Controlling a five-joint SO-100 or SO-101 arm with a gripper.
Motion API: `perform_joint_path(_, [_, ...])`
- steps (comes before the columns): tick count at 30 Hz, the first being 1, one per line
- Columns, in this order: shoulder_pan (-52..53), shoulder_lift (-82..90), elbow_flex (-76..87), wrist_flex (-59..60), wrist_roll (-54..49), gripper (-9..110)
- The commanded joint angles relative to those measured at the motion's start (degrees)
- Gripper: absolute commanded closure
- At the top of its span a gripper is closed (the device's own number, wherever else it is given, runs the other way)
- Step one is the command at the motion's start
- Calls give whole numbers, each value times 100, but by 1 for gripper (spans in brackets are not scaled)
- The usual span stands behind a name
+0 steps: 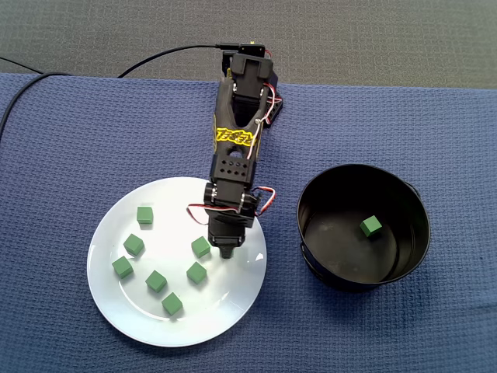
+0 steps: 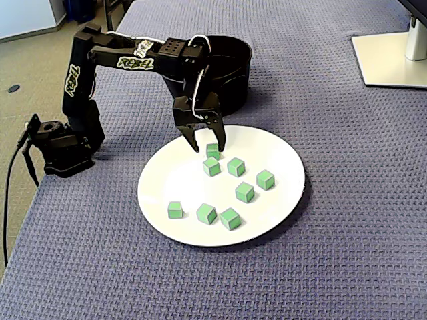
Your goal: Pick up the items on the white plate and put them in the black container.
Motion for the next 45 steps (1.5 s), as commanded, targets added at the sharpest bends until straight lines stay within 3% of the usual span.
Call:
perform_joint_path(1, [18,62,-316,-53,-70,99])
perform_joint_path(12, [141,387,-255,-62,-220,102])
perform_joint_path(23, [431,3551,-1661,1204,-580,102])
perform_joint_path(32, [-2188,4676,-1784,791,-1178,102])
perform_joint_path(39, [-3568,4781,264,-976,-1477,102])
perform_joint_path(45, [-4017,4386,1679,-1758,-1503,102])
